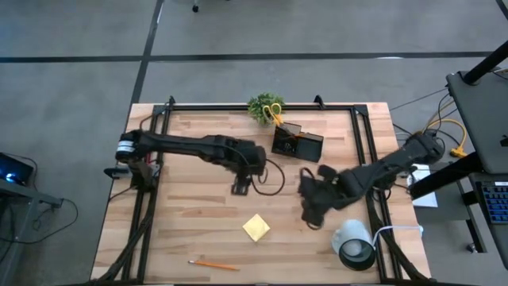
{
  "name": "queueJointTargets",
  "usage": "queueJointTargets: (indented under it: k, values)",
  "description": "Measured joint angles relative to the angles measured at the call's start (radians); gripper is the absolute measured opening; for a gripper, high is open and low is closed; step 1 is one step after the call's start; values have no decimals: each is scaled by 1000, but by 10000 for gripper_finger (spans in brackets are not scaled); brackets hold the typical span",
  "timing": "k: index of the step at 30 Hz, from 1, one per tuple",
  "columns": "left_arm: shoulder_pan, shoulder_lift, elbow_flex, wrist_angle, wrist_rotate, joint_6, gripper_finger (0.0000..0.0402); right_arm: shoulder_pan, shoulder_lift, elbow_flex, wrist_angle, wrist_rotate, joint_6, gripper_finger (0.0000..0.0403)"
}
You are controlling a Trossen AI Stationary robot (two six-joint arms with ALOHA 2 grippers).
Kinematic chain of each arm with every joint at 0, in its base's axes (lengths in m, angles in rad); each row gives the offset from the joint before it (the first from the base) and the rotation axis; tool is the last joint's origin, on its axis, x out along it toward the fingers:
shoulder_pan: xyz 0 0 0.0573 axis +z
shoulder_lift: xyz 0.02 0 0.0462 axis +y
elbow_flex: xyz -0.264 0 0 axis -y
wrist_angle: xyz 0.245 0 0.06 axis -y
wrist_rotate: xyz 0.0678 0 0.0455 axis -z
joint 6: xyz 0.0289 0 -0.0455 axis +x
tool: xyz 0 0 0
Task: Pick and place office supplies into organizer
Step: Put the yellow sticky note into the desk organizer
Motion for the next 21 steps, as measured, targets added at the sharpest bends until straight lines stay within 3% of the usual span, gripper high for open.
queueJointTargets:
  k: [7, 15, 21]
  values:
    - [-79, -103, -247, 93, 160, -113, 192, -101, 45, -49, 257, -199, -364, 68]
    - [-153, -154, -580, 649, 334, -386, 192, -79, 180, -49, 366, -213, -807, 68]
    - [-163, -151, -728, 956, 345, -534, 192, -70, 301, -51, 400, -213, -880, 69]
